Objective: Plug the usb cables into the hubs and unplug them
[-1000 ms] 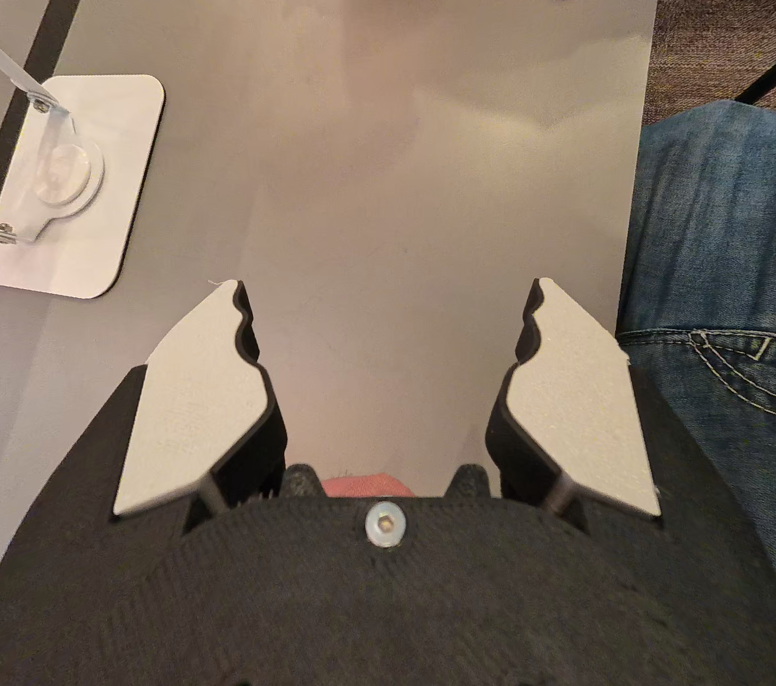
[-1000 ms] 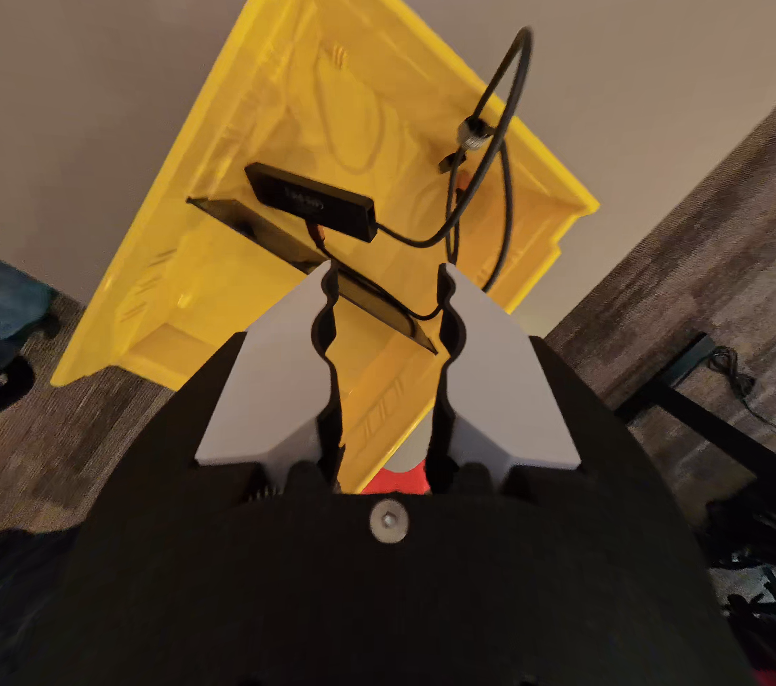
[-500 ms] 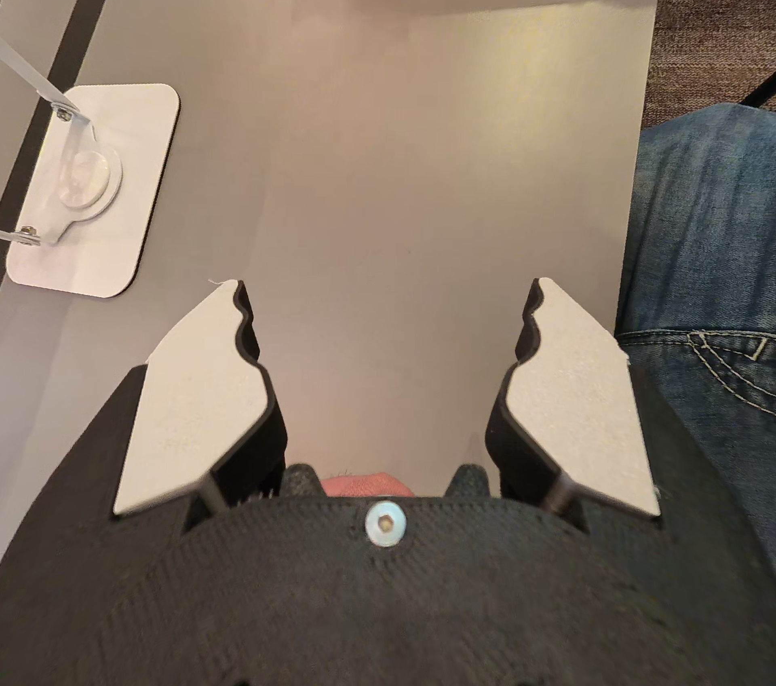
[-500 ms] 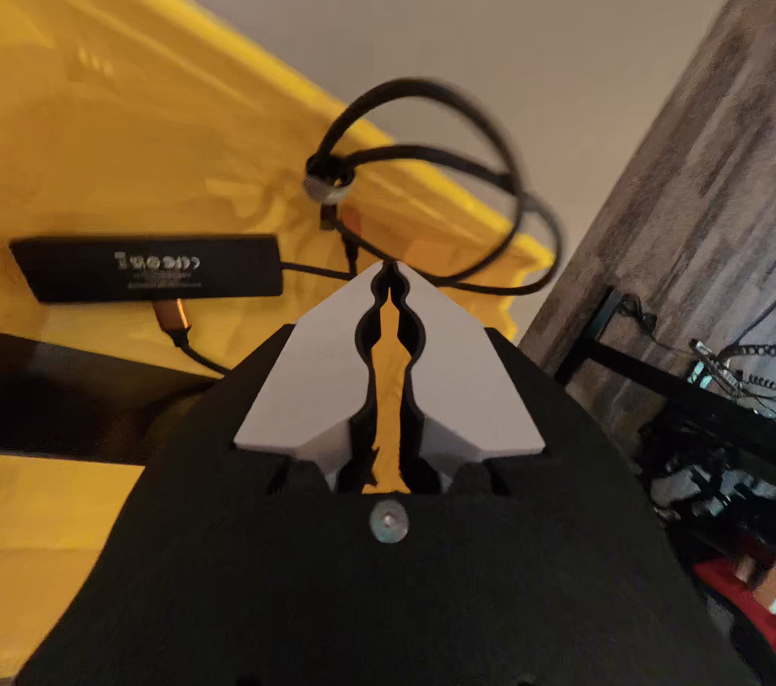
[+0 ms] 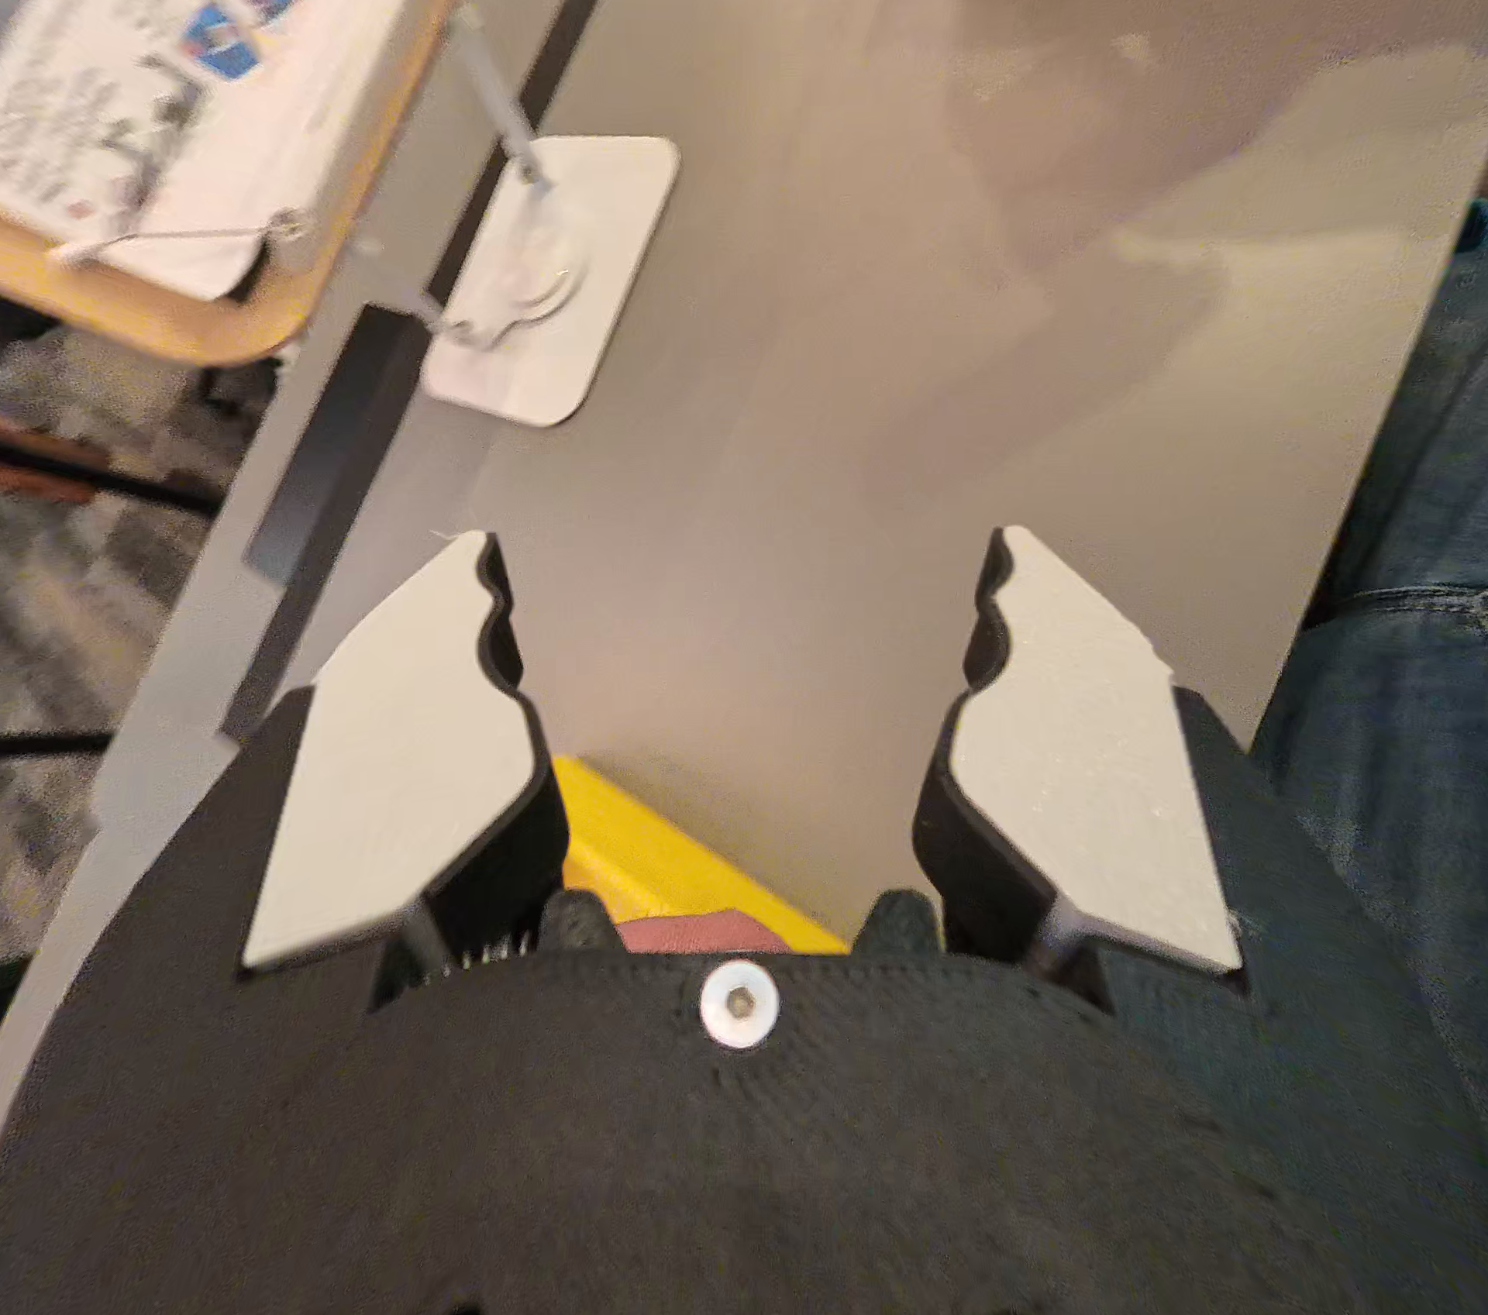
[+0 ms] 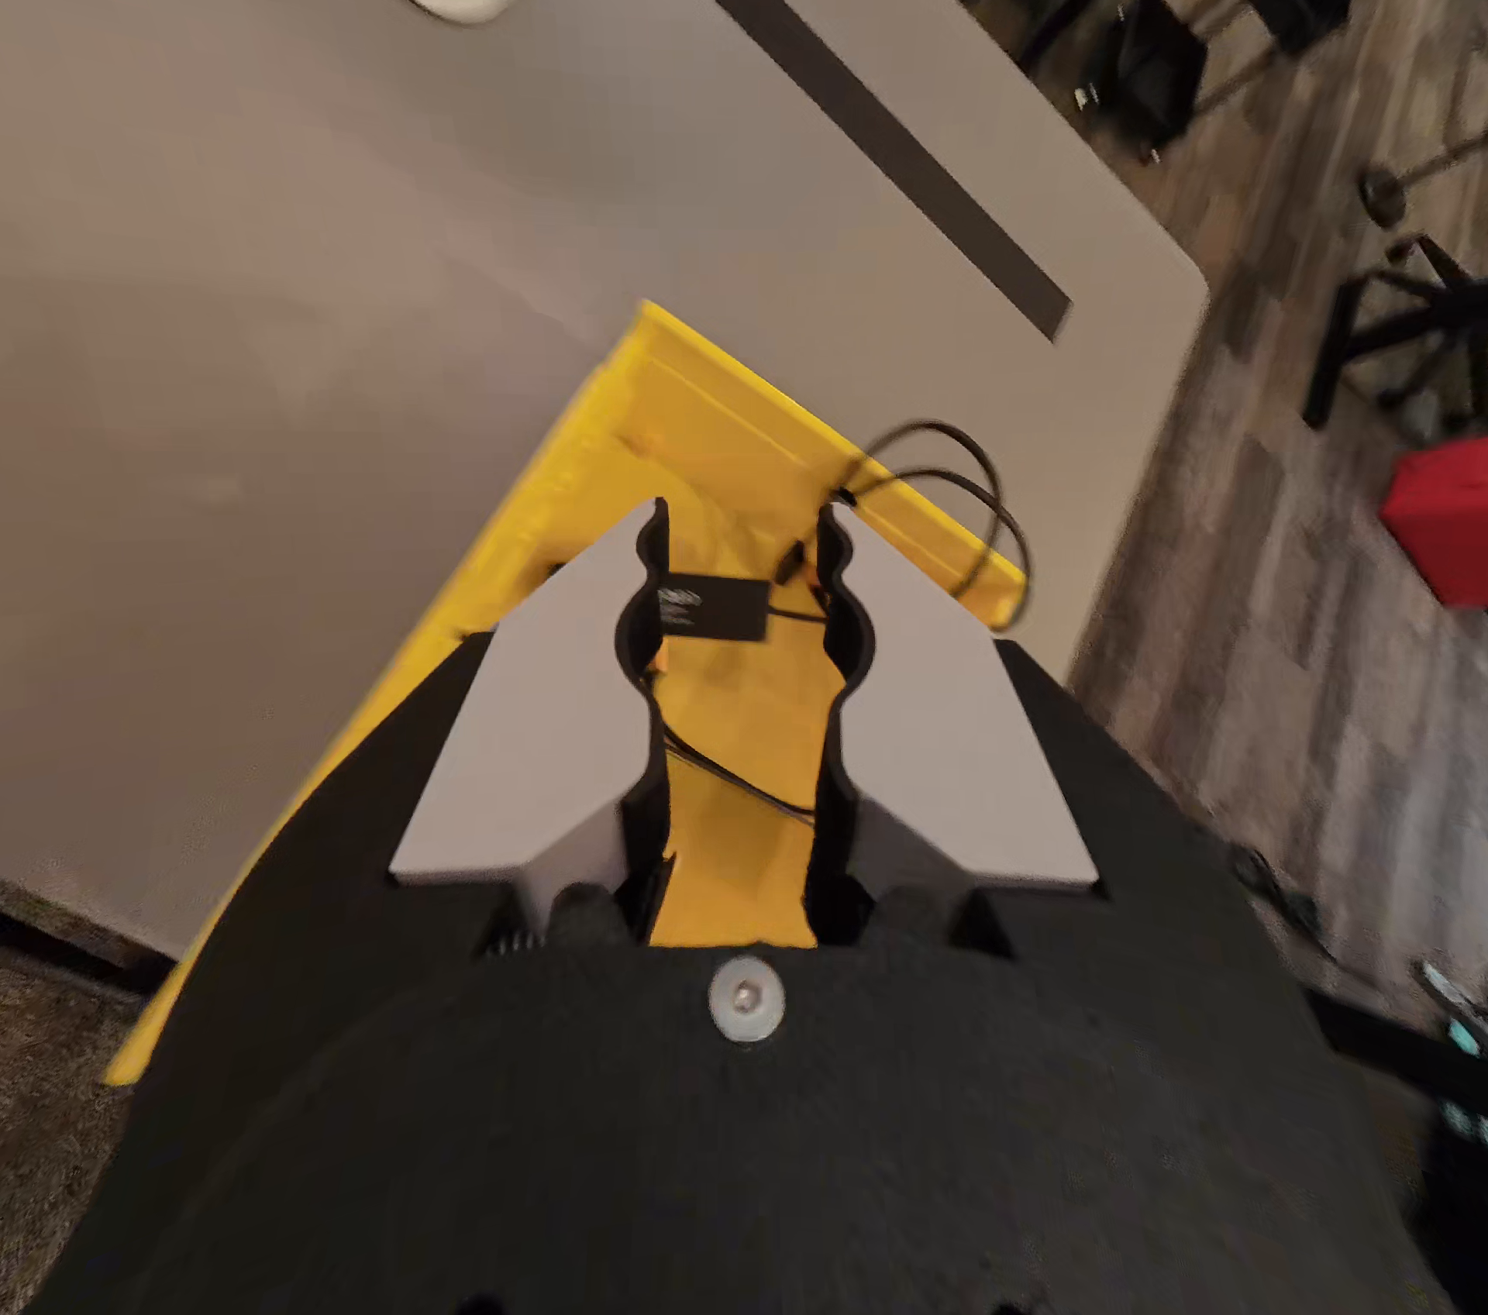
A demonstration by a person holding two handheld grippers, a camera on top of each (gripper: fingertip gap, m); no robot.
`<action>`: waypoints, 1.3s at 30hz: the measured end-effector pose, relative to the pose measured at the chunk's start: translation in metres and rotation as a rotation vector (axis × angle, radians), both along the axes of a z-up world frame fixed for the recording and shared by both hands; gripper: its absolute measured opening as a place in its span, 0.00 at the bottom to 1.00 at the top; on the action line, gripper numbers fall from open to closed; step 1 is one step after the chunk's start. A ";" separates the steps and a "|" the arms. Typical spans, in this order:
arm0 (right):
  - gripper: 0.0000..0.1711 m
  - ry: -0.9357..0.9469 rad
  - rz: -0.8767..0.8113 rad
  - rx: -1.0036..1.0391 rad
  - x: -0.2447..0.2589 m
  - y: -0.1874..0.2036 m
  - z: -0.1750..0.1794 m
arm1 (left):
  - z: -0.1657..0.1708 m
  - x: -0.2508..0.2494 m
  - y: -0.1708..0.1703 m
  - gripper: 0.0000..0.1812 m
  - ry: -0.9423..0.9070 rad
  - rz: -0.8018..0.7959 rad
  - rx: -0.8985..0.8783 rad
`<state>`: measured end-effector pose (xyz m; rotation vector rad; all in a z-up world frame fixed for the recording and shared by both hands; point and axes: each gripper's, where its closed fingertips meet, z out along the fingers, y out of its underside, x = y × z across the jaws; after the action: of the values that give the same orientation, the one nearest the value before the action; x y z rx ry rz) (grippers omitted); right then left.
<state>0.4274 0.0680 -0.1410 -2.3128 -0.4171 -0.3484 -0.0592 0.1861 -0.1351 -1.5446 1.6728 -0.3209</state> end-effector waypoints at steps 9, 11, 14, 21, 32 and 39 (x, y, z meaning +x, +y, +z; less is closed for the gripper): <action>0.16 0.233 0.267 0.187 -0.145 0.007 0.005 | 0.022 -0.148 0.049 0.35 0.102 0.338 0.125; 0.16 0.228 0.327 0.166 -0.177 0.012 -0.007 | 0.006 -0.171 0.057 0.34 0.172 0.377 0.123; 0.16 0.252 0.415 0.110 -0.221 0.017 -0.029 | -0.022 -0.198 0.064 0.36 0.284 0.420 0.095; 0.16 0.330 0.523 0.044 -0.280 0.018 -0.055 | -0.092 -0.243 0.053 0.40 0.481 0.438 -0.083; 0.15 0.365 0.564 -0.016 -0.299 0.012 -0.080 | -0.134 -0.287 0.033 0.40 0.664 0.409 -0.237; 0.15 0.387 0.560 -0.035 -0.299 0.012 -0.091 | -0.129 -0.296 0.040 0.38 0.732 0.375 -0.155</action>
<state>0.1287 0.0800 -0.2321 -2.1166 -0.8405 0.3750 -0.3548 0.2260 -0.2638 -2.2197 1.8484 0.3693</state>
